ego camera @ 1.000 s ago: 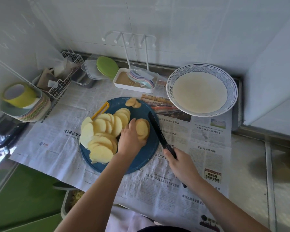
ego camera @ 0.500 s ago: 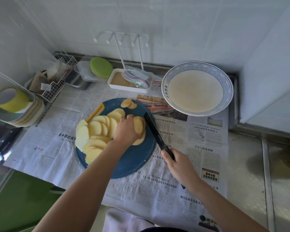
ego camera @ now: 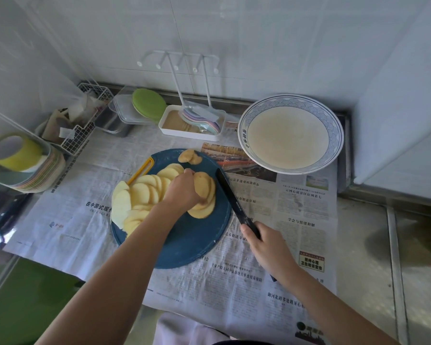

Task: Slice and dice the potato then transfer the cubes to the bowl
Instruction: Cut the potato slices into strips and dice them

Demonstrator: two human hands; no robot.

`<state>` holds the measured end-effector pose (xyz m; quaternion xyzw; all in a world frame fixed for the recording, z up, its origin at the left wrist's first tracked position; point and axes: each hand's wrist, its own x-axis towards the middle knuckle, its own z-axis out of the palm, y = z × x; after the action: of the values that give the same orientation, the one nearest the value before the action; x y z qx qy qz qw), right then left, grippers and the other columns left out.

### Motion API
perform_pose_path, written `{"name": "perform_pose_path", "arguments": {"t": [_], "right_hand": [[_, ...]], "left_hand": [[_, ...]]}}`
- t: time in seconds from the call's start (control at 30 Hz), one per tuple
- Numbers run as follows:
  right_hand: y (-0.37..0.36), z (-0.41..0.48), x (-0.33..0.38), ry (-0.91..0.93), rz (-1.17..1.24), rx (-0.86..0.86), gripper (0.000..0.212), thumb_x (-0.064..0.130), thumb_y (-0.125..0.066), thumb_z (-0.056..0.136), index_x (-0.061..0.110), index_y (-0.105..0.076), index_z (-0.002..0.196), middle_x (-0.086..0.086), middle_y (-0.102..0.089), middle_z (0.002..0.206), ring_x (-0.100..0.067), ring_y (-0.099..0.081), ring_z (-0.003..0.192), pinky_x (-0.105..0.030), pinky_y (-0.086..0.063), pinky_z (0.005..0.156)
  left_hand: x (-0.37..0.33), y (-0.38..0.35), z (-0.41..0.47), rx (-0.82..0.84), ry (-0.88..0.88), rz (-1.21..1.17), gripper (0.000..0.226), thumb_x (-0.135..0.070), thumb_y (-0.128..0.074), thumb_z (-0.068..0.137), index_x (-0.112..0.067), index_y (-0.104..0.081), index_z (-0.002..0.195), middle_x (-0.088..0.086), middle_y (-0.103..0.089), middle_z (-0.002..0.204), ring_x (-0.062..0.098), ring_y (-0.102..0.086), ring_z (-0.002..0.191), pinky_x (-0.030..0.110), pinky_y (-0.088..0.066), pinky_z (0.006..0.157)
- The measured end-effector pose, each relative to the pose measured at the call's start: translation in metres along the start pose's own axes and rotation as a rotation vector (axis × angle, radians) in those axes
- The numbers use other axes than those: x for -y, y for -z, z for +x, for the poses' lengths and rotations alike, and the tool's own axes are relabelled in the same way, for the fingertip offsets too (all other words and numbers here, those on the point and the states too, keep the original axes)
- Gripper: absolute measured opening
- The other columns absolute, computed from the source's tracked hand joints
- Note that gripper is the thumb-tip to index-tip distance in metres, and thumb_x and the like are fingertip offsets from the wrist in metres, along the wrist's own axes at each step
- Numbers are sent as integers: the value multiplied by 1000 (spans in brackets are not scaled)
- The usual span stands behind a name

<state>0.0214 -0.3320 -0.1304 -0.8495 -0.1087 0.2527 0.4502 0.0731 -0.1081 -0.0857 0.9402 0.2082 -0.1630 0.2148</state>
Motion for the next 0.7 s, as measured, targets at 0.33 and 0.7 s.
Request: {"name": "perform_pose_path", "arguments": {"t": [0.33, 0.7], "right_hand": [[0, 1, 2, -14, -9, -3, 34, 39, -45, 100, 18, -49, 73, 9, -40, 51, -4, -36, 34, -17, -29, 39], [2, -1, 2, -23, 37, -13, 36, 38, -46, 99, 10, -54, 77, 7, -40, 51, -5, -33, 36, -16, -27, 39]], "left_hand": [[-3, -13, -6, -17, -46, 127, 82, -41, -81, 71, -6, -40, 132, 14, -47, 129, 29, -51, 116, 32, -42, 87], [-21, -25, -22, -156, -119, 280, 64, -20, -74, 79, -8, -34, 128, 14, -49, 119, 30, -53, 109, 31, -43, 79]]}}
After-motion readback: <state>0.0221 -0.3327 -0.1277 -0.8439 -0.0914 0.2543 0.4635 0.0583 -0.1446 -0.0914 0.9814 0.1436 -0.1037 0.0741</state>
